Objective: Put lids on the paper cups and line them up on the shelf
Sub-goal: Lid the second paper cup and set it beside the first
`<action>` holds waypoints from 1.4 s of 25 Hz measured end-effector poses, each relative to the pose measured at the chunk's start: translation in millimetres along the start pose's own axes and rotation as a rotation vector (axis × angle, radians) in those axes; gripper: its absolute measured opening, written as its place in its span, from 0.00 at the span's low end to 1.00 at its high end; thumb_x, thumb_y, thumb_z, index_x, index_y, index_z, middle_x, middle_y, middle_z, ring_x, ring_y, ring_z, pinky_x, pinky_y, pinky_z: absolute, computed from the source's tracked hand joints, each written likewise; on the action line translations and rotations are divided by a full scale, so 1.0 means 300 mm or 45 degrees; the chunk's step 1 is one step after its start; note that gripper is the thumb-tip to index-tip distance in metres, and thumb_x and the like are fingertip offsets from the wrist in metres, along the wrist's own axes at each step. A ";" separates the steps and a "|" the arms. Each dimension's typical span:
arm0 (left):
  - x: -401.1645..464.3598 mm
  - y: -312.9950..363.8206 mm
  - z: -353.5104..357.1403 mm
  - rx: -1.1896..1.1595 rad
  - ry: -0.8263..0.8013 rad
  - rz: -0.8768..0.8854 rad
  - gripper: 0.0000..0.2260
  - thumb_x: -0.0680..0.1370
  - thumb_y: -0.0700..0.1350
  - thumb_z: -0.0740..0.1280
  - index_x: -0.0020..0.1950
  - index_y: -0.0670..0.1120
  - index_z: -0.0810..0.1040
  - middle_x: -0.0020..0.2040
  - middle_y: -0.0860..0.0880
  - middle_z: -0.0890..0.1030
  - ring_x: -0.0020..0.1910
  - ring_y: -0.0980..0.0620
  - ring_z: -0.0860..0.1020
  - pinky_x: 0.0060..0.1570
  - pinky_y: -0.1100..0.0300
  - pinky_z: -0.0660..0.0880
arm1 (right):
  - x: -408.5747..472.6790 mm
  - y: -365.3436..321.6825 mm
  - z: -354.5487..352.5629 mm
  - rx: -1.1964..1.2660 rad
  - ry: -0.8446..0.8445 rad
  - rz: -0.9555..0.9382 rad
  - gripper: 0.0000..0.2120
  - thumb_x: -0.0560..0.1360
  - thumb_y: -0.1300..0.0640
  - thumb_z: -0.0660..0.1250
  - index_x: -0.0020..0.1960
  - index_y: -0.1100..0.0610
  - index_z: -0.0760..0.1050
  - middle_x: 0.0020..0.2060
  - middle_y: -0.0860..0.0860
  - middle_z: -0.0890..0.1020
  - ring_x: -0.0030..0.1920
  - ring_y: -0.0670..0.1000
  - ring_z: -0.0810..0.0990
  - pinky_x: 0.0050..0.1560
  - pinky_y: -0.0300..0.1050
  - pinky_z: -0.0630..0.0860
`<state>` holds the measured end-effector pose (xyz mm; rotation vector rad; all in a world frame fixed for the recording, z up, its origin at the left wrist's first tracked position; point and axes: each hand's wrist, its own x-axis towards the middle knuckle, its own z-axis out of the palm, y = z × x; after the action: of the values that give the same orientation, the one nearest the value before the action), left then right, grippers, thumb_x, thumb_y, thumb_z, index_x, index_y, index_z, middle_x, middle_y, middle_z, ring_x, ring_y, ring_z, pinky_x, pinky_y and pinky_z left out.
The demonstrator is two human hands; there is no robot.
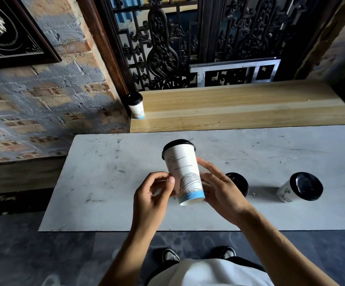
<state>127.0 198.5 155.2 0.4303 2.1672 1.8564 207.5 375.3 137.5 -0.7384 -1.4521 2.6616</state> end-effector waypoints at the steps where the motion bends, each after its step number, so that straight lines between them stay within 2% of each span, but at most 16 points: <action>1: 0.000 0.000 0.000 -0.029 -0.006 -0.029 0.07 0.76 0.47 0.72 0.48 0.45 0.81 0.44 0.54 0.86 0.43 0.58 0.84 0.46 0.65 0.81 | 0.001 -0.001 -0.004 -0.011 0.000 -0.007 0.20 0.84 0.61 0.59 0.74 0.48 0.72 0.61 0.63 0.84 0.62 0.66 0.83 0.66 0.63 0.76; 4: 0.011 -0.017 0.002 -0.040 -0.004 -0.112 0.08 0.74 0.48 0.73 0.50 0.46 0.82 0.46 0.54 0.87 0.46 0.57 0.85 0.51 0.56 0.83 | 0.013 0.002 -0.011 -0.021 0.017 -0.044 0.22 0.79 0.59 0.68 0.73 0.52 0.73 0.59 0.67 0.83 0.57 0.64 0.83 0.63 0.61 0.78; 6: 0.015 -0.023 0.013 -0.039 0.016 -0.121 0.05 0.77 0.43 0.73 0.52 0.45 0.82 0.46 0.52 0.87 0.46 0.58 0.85 0.49 0.59 0.84 | 0.022 0.001 -0.016 -0.022 0.028 -0.063 0.24 0.76 0.57 0.70 0.72 0.55 0.73 0.58 0.64 0.84 0.55 0.60 0.84 0.60 0.56 0.80; 9: 0.020 -0.023 0.032 -0.012 0.050 -0.119 0.04 0.78 0.39 0.71 0.53 0.44 0.81 0.49 0.49 0.87 0.44 0.62 0.85 0.45 0.66 0.81 | 0.041 -0.014 -0.027 -0.120 -0.024 -0.090 0.18 0.81 0.62 0.66 0.70 0.58 0.75 0.56 0.58 0.87 0.57 0.56 0.86 0.58 0.50 0.81; 12: 0.041 -0.019 0.048 -0.020 0.082 -0.172 0.07 0.78 0.39 0.71 0.54 0.49 0.81 0.49 0.54 0.87 0.48 0.60 0.85 0.46 0.66 0.81 | 0.066 -0.061 -0.046 -0.367 -0.163 -0.111 0.15 0.80 0.59 0.67 0.66 0.57 0.80 0.58 0.57 0.87 0.60 0.55 0.85 0.60 0.48 0.81; 14: 0.081 -0.010 0.055 -0.025 0.066 -0.235 0.12 0.78 0.38 0.71 0.59 0.48 0.80 0.54 0.53 0.87 0.51 0.61 0.85 0.47 0.66 0.81 | 0.112 -0.112 -0.064 -0.585 -0.232 -0.144 0.20 0.76 0.57 0.74 0.67 0.53 0.78 0.58 0.56 0.87 0.58 0.52 0.86 0.59 0.47 0.82; 16: 0.153 -0.014 0.063 0.027 0.004 -0.266 0.16 0.78 0.35 0.70 0.65 0.46 0.78 0.60 0.51 0.84 0.51 0.62 0.85 0.50 0.66 0.81 | 0.205 -0.154 -0.085 -0.790 -0.215 -0.099 0.29 0.72 0.56 0.80 0.69 0.49 0.73 0.56 0.54 0.86 0.53 0.49 0.87 0.56 0.48 0.84; 19: 0.316 -0.059 0.081 0.048 -0.082 -0.285 0.21 0.76 0.35 0.72 0.67 0.49 0.77 0.63 0.52 0.83 0.54 0.58 0.85 0.56 0.59 0.81 | 0.404 -0.204 -0.102 -1.064 -0.199 -0.091 0.36 0.67 0.54 0.82 0.70 0.47 0.69 0.54 0.50 0.86 0.49 0.48 0.88 0.54 0.49 0.85; 21: 0.488 -0.125 0.106 0.040 -0.102 -0.335 0.23 0.75 0.34 0.74 0.66 0.51 0.75 0.62 0.50 0.84 0.56 0.58 0.84 0.54 0.62 0.81 | 0.591 -0.228 -0.110 -1.202 -0.188 -0.154 0.36 0.66 0.53 0.82 0.70 0.48 0.71 0.56 0.47 0.85 0.51 0.46 0.87 0.53 0.47 0.84; 24: 0.830 -0.288 0.145 0.014 -0.119 -0.383 0.23 0.74 0.33 0.74 0.62 0.54 0.74 0.61 0.49 0.84 0.55 0.63 0.84 0.54 0.64 0.80 | 0.938 -0.235 -0.117 -1.338 -0.114 -0.246 0.32 0.67 0.55 0.81 0.67 0.51 0.75 0.58 0.44 0.84 0.55 0.45 0.85 0.49 0.32 0.78; 25: 0.959 -0.363 0.160 0.020 -0.139 -0.377 0.22 0.74 0.31 0.73 0.62 0.51 0.75 0.62 0.47 0.84 0.54 0.62 0.84 0.54 0.65 0.80 | 1.066 -0.228 -0.123 -1.355 -0.066 -0.269 0.32 0.67 0.57 0.81 0.68 0.53 0.74 0.59 0.45 0.84 0.57 0.46 0.85 0.49 0.31 0.79; 27: 1.190 -0.488 0.192 0.051 -0.155 -0.328 0.21 0.75 0.27 0.70 0.66 0.42 0.75 0.62 0.43 0.83 0.53 0.57 0.83 0.52 0.67 0.79 | 1.292 -0.212 -0.144 -1.329 -0.004 -0.340 0.33 0.67 0.61 0.81 0.69 0.56 0.72 0.61 0.49 0.83 0.60 0.50 0.84 0.52 0.41 0.83; 28: 1.284 -0.530 0.207 0.082 -0.153 -0.285 0.21 0.75 0.26 0.69 0.66 0.41 0.75 0.61 0.44 0.83 0.53 0.54 0.83 0.51 0.66 0.78 | 1.379 -0.208 -0.154 -1.303 0.021 -0.380 0.34 0.68 0.63 0.80 0.70 0.57 0.71 0.61 0.50 0.82 0.60 0.51 0.84 0.53 0.43 0.83; 31: 1.515 -0.656 0.260 0.136 -0.149 -0.166 0.22 0.74 0.26 0.68 0.59 0.50 0.76 0.52 0.53 0.82 0.53 0.51 0.83 0.55 0.57 0.79 | 1.606 -0.198 -0.208 -1.298 0.104 -0.506 0.36 0.69 0.64 0.79 0.72 0.59 0.68 0.60 0.51 0.82 0.59 0.50 0.83 0.54 0.41 0.84; 33: 1.609 -0.712 0.285 0.215 -0.159 -0.085 0.20 0.75 0.28 0.69 0.62 0.47 0.76 0.52 0.54 0.83 0.53 0.54 0.84 0.54 0.63 0.80 | 1.697 -0.192 -0.248 -1.379 0.143 -0.561 0.35 0.70 0.59 0.79 0.72 0.57 0.68 0.62 0.50 0.83 0.60 0.48 0.83 0.56 0.41 0.83; 35: 1.653 -0.756 0.308 0.336 -0.176 -0.011 0.22 0.74 0.30 0.71 0.66 0.44 0.75 0.55 0.50 0.84 0.53 0.56 0.84 0.51 0.67 0.80 | 1.744 -0.166 -0.288 -1.461 0.173 -0.554 0.32 0.71 0.58 0.78 0.71 0.57 0.68 0.62 0.49 0.83 0.60 0.46 0.83 0.57 0.37 0.82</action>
<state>-309.1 440.7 -83.6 0.5819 2.3197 1.4921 -231.3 596.3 -68.2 -0.4716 -2.6422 1.2760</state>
